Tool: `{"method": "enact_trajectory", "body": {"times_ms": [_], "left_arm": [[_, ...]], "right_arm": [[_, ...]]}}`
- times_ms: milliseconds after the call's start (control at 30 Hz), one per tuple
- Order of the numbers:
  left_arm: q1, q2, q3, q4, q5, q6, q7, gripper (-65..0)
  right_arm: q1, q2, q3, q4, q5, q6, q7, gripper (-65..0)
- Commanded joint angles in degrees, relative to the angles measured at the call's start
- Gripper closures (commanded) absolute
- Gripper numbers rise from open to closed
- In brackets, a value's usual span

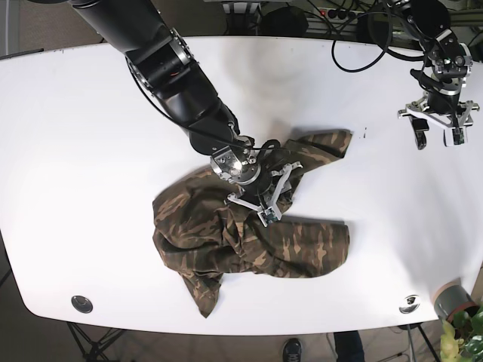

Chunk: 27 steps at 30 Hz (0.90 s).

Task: Fold the T-shirt properly
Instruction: 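Reach down and grasp the camouflage shirt with the right gripper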

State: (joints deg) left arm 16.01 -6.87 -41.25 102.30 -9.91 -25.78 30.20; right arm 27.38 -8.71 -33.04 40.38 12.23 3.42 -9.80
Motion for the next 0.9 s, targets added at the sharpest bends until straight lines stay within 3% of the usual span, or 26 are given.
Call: {"method": "enact_trajectory", "body": {"times_ms": [0, 33, 233, 400, 633, 800, 867], "left_arm": [[-0.3, -0.9, 0.1, 0.8, -0.5, 0.1, -1.5, -35.1], [-0.3, -0.9, 0.1, 0.8, -0.5, 0.1, -1.5, -35.1], [-0.4, -0.9, 0.1, 0.8, -0.5, 0.1, -1.5, -35.1], [-0.4, -0.9, 0.1, 0.8, -0.5, 0.1, -1.5, -35.1], [-0.4, -0.9, 0.1, 0.8, -0.5, 0.1, -1.5, -35.1], [-0.4, -0.9, 0.1, 1.2, -0.6, 0.1, -1.5, -35.1], [-0.4, -0.8, 0.1, 1.2, -0.6, 0.1, -1.5, -35.1]], "right_arm": [[0.3, -0.3, -0.1, -0.3, 0.6, 0.84, -3.5, -5.9], [0.3, -0.3, -0.1, -0.3, 0.6, 0.84, -3.5, -2.1], [0.3, -0.3, -0.1, 3.3, 0.6, 0.76, -6.6, -2.1], [-1.3, -0.1, 0.2, 18.7, 0.7, 0.76, -16.7, -2.1], [1.0, 2.8, 1.8, 38.5, 0.7, 0.84, -27.9, -2.2], [5.0, 3.6, 6.3, 44.1, 1.4, 1.37, -31.2, -2.2], [7.7, 5.4, 7.1, 44.1, 1.4, 1.46, -31.3, -2.2]]}}
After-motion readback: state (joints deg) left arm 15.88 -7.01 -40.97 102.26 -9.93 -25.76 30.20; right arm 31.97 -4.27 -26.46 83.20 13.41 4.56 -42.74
